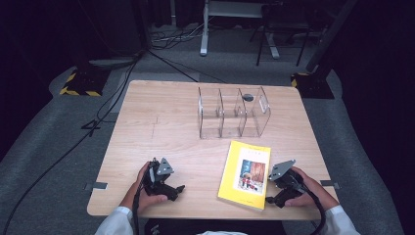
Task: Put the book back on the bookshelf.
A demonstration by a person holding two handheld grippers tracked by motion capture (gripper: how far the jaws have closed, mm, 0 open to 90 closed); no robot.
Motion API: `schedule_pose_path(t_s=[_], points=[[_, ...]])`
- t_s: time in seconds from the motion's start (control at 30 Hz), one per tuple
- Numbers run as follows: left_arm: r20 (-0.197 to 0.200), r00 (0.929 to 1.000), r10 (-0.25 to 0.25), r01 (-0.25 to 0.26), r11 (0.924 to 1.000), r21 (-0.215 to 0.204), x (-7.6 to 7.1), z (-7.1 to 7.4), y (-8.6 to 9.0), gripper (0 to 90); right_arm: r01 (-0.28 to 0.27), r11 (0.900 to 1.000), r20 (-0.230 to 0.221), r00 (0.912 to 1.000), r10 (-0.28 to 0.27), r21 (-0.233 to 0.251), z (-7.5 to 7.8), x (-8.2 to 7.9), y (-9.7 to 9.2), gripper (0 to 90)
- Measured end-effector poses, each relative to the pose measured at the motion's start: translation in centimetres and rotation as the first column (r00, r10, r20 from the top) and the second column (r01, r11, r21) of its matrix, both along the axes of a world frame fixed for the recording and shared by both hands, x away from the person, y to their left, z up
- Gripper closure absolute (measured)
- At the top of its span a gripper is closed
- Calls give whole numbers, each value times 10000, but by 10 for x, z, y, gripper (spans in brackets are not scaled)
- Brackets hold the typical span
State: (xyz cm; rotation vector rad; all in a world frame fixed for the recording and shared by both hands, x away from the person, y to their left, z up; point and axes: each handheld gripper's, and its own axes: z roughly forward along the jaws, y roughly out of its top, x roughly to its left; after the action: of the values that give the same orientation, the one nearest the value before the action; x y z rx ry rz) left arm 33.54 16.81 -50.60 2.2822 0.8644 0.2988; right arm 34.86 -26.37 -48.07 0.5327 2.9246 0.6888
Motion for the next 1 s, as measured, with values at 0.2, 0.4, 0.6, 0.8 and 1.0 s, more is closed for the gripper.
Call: schedule_pose_path(t_s=[0.2, 0.4, 0.6, 0.8, 1.0], points=[[-25, 9999, -126, 126, 9999, 17, -1, 0, -6, 2, -94, 9992, 121, 9999, 89, 394, -2, -1, 0, 146], [15, 9996, -296, 296, 9996, 12, -2, 0, -10, 2, -411, 9973, 160, 9991, 402, 608, -1, -2, 0, 193], [26, 9996, -288, 288, 9996, 27, -2, 0, -10, 2, -51, 9898, 155, 9999, 29, 1425, 5, -1, -8, 226], [18, 9994, -357, 356, 9994, 26, -3, 0, -15, 2, -122, 9955, 107, 9999, 112, 939, 2, -3, -6, 243], [6, 9981, -615, 615, 9981, 22, -5, 0, -25, 2, -417, 9988, -30, 9991, 418, 260, 2, -10, -1, 239]])
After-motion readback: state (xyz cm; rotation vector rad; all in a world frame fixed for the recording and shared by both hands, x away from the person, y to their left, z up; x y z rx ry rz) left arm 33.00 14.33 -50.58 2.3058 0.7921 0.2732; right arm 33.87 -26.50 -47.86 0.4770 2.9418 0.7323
